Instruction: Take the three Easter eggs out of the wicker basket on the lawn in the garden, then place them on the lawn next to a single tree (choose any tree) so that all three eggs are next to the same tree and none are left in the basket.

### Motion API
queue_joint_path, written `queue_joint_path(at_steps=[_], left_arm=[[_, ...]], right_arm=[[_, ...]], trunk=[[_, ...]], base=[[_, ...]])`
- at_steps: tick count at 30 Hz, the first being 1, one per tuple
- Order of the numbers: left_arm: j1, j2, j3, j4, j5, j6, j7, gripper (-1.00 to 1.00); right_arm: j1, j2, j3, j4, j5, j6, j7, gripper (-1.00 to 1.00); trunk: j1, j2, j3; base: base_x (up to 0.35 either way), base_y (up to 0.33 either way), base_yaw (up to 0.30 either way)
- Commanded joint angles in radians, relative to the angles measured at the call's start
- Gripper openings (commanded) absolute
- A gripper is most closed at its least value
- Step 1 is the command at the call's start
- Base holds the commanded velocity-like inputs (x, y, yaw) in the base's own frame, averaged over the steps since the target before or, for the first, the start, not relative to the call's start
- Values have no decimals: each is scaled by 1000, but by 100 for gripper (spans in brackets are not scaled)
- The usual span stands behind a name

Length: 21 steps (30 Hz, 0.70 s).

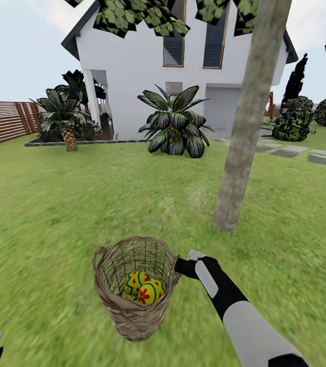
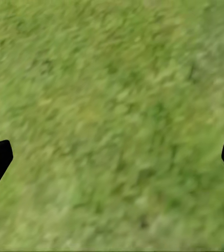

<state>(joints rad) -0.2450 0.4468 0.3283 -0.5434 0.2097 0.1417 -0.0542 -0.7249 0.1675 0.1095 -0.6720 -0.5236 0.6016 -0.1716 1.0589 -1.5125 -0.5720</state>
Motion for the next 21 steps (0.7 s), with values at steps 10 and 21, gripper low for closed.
queue_joint_path(at_steps=[10,21], left_arm=[[0,0,5,0,8,6,-6,100],[0,0,5,0,8,6,-6,100]], right_arm=[[-2,0,3,-1,-19,0,-9,-100],[-1,1,4,2,-19,-19,-9,-100]], trunk=[[1,-1,1],[1,-1,2]], base=[[339,0,-113],[339,0,-8]])
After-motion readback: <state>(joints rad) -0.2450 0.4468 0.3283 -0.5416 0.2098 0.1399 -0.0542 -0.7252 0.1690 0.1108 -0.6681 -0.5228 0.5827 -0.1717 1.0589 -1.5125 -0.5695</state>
